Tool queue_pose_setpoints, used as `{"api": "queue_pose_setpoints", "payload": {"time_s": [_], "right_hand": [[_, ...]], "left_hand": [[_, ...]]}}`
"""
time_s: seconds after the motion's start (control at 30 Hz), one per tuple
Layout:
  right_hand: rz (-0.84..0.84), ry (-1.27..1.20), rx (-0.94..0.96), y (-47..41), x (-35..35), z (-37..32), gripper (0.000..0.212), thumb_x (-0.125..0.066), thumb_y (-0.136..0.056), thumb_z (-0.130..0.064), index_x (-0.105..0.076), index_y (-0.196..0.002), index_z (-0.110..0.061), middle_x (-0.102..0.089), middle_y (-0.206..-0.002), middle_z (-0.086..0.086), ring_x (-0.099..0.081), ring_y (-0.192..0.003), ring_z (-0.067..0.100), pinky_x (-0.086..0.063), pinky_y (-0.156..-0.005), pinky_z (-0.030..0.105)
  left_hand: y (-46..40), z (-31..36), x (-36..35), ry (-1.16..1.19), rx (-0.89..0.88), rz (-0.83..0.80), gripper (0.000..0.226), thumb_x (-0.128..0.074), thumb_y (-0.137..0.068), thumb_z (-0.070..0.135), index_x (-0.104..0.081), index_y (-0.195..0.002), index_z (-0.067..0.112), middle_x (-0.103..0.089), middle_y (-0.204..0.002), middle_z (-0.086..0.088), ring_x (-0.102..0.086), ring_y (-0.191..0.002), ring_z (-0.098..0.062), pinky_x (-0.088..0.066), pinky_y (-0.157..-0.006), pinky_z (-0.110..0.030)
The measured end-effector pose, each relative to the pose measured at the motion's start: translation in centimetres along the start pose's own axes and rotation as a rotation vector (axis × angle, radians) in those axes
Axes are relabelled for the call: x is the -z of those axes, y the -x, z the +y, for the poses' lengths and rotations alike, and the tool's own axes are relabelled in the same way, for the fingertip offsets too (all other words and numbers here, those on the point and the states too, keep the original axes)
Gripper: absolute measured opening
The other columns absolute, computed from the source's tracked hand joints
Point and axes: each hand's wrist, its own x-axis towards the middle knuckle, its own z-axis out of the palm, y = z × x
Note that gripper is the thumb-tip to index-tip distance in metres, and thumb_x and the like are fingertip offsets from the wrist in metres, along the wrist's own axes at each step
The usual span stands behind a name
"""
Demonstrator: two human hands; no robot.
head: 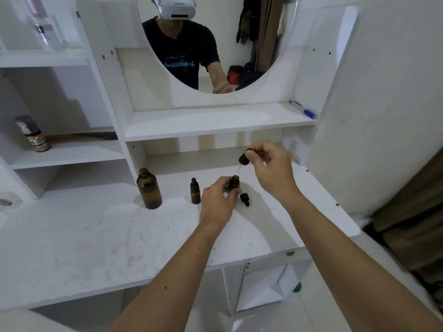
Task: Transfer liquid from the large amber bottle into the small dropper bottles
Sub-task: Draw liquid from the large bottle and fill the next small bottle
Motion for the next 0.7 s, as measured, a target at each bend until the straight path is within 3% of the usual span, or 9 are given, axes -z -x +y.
{"api": "queue_pose_setpoints", "payload": {"time_s": [0.17,0.3,0.43,0.63,0.7], "right_hand": [[0.000,0.001,-0.007,0.1,0.2,-0.2,0.004,-0.072,-0.099,-0.009,-0.074,-0.099,-0.013,-0.072,-0.087,-0.017,-0.068,-0.080,-0.011,-0.050,-0.080,0.006],[-0.031,-0.022,-0.028,0.3,0.5,-0.5,0.004,-0.071,-0.101,-0.014,-0.073,-0.104,-0.014,-0.075,-0.090,-0.016,-0.069,-0.084,-0.009,-0.051,-0.083,0.007],[-0.024,-0.097,-0.044,0.4,1.1,-1.5,0.006,-0.072,-0.100,-0.016,-0.074,-0.106,-0.017,-0.079,-0.087,-0.016,-0.074,-0.092,-0.001,-0.054,-0.089,0.013],[0.024,-0.218,0.013,0.9,2.1,-4.8,0.009,-0.069,-0.102,-0.012,-0.072,-0.103,-0.020,-0.081,-0.091,-0.009,-0.076,-0.093,0.002,-0.054,-0.089,0.013],[0.007,-0.258,0.026,1.2,2.0,-5.8,0.008,-0.068,-0.102,-0.010,-0.072,-0.104,-0.017,-0.081,-0.090,-0.009,-0.077,-0.094,0.005,-0.054,-0.088,0.014]], "left_hand": [[0.0,-0.2,-0.1,0.008,0.015,-0.002,0.029,-0.073,-0.096,0.018,-0.071,-0.125,0.019,-0.076,-0.111,0.008,-0.068,-0.105,-0.003,-0.051,-0.097,-0.018],[0.0,-0.4,-0.1,0.015,0.024,-0.006,0.030,-0.072,-0.097,0.018,-0.070,-0.126,0.020,-0.076,-0.112,0.008,-0.068,-0.108,-0.004,-0.051,-0.098,-0.017],[-0.1,-0.5,-0.1,0.035,0.028,-0.022,0.031,-0.071,-0.097,0.017,-0.069,-0.127,0.020,-0.076,-0.113,0.007,-0.069,-0.110,-0.007,-0.054,-0.101,-0.026],[1.4,0.2,1.1,0.070,0.058,-0.027,0.037,-0.064,-0.102,0.015,-0.062,-0.139,0.011,-0.072,-0.130,-0.003,-0.066,-0.123,-0.014,-0.049,-0.110,-0.030],[2.7,0.2,2.4,0.072,0.062,-0.035,0.039,-0.065,-0.102,0.016,-0.061,-0.141,0.012,-0.071,-0.133,0.001,-0.065,-0.123,-0.010,-0.049,-0.109,-0.025]]}}
